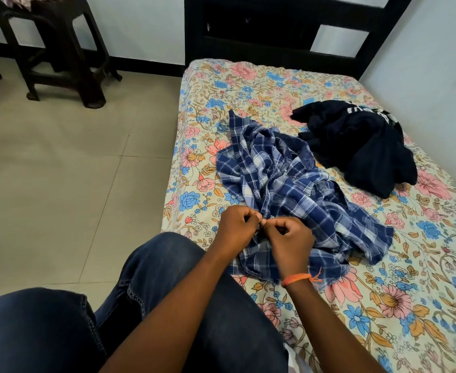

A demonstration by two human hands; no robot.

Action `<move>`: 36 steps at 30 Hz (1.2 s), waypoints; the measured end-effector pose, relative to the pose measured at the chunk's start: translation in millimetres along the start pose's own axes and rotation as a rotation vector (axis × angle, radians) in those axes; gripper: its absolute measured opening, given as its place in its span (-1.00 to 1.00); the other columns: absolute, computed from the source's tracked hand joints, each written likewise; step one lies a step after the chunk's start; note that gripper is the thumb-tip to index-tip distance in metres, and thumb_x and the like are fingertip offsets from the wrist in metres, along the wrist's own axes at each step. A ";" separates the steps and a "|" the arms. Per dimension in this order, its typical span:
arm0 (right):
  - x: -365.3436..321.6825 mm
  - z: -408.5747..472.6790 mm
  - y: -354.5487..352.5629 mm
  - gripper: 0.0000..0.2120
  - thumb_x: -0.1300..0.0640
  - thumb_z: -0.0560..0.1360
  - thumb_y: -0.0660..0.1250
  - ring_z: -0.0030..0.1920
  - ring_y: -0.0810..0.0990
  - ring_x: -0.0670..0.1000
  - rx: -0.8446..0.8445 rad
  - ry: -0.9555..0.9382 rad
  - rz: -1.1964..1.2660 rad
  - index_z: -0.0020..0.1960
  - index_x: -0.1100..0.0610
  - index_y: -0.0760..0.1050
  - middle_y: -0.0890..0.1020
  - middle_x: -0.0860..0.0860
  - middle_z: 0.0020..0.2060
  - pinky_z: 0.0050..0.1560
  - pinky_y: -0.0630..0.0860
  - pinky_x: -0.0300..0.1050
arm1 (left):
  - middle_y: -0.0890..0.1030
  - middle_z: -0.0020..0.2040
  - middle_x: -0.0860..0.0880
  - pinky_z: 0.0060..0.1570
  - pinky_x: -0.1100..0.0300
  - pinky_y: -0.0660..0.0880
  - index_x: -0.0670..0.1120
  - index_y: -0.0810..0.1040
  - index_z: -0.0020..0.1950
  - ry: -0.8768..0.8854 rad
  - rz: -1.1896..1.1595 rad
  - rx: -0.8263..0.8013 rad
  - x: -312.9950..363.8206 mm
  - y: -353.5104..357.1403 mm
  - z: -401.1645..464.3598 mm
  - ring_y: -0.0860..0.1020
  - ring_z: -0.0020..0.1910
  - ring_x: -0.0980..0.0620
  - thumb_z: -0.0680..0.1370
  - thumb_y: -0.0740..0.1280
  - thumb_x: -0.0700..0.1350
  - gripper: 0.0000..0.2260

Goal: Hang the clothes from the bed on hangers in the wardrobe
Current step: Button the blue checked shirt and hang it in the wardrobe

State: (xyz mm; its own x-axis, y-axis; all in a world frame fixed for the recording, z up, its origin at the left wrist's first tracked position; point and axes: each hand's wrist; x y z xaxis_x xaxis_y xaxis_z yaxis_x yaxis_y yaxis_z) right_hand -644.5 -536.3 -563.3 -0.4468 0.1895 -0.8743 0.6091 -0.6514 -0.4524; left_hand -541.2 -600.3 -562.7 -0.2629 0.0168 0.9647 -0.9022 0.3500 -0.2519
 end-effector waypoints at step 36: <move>3.2 13.8 -6.9 -0.84 0.16 0.54 0.41 -0.17 0.69 0.14 -0.327 0.362 0.409 -0.06 0.26 0.65 0.70 0.23 -0.18 -0.12 0.63 0.00 | 0.43 -0.33 0.04 -0.39 0.26 0.24 -0.04 0.39 -0.27 0.006 0.211 -0.022 -2.1 5.7 2.9 0.35 -0.37 0.14 0.66 0.22 -0.15 -0.71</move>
State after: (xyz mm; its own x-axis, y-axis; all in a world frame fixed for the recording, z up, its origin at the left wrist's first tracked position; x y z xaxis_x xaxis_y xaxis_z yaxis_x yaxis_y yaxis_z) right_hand -659.2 -541.3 -560.6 0.0797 0.2463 -0.9659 0.8779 -0.4764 -0.0491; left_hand -546.8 -601.0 -566.4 -0.4429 0.0969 0.8913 -0.8200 0.3583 -0.4463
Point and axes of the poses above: each hand's wrist, its own z-axis towards the middle knuckle, its own y-axis out of the palm, x = y × z
